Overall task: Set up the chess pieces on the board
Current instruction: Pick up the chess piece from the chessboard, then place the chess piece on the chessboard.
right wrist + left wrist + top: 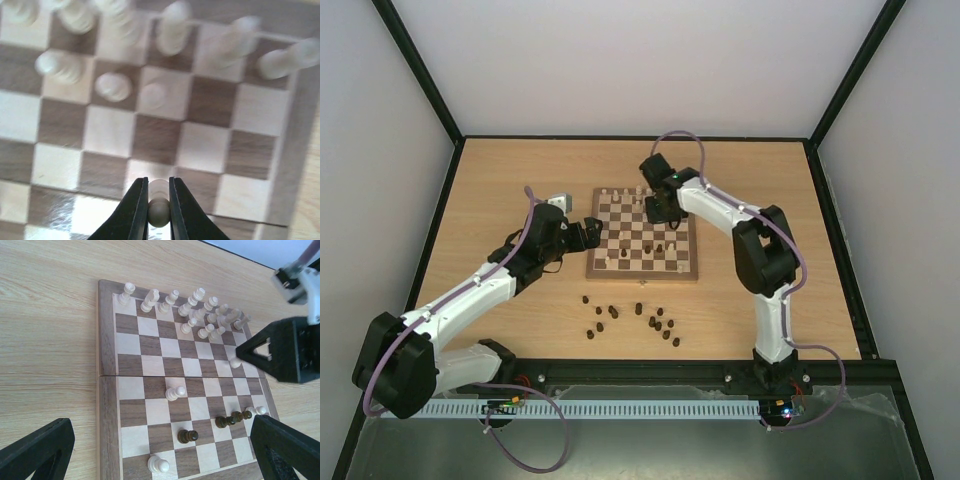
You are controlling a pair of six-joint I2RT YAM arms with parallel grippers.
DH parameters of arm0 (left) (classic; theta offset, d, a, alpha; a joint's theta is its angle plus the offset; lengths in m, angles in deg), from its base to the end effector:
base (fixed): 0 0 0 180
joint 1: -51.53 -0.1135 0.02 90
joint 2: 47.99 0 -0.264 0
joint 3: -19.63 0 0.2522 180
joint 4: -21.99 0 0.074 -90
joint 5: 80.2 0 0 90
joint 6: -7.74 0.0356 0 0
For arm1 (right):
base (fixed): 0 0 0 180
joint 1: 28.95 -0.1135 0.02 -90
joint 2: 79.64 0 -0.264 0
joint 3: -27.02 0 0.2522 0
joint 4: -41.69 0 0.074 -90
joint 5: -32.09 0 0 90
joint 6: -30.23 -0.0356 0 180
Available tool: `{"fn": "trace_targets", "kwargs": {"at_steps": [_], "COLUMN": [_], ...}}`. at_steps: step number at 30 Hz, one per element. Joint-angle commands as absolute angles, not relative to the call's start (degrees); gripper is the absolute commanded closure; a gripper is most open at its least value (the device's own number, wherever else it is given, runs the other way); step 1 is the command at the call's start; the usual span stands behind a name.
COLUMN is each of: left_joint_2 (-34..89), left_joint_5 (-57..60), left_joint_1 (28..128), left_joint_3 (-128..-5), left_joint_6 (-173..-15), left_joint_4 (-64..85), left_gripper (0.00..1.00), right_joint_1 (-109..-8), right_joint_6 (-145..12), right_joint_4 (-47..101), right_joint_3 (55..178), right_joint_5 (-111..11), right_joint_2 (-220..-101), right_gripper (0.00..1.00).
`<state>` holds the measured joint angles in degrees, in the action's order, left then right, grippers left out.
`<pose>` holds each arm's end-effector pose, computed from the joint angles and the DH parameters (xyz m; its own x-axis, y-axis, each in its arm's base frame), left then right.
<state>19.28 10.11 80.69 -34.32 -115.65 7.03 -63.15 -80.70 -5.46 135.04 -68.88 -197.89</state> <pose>0.2271 -0.1265 0.2470 -0.6113 -0.2891 -0.7367 0.1757 0.8581 -0.4825 0.3775 0.2484 0.2095 -0.8175 -0.1315 -0.5608 -0.1873 0.9814 0.0429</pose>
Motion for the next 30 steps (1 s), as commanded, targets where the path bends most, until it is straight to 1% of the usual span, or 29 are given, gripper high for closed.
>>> {"fn": "trace_targets", "kwargs": {"at_steps": [1,9,30], "left_joint_2": [19.08,19.57,19.95], "left_joint_5": [10.68,11.02,11.74], "left_joint_1": [80.35,80.35,80.29], "left_joint_3": [-34.56,-34.65,-34.83], "left_joint_6": [-114.94,-114.85,-114.57], "left_joint_4": [7.24,7.26,6.99], "left_gripper": [0.00,0.00,0.01], "right_joint_1": [-60.01,-56.15,-55.15], "right_joint_6": [-79.43,-78.61,-77.81], "right_joint_4": [-8.27,-7.65,-8.55], "right_joint_3": [134.51,136.82,144.40], "right_joint_5": [-69.07,-67.58,-66.74], "right_joint_2": [-194.83,-197.01,-204.46], "right_gripper": [0.88,0.88,0.87]}}
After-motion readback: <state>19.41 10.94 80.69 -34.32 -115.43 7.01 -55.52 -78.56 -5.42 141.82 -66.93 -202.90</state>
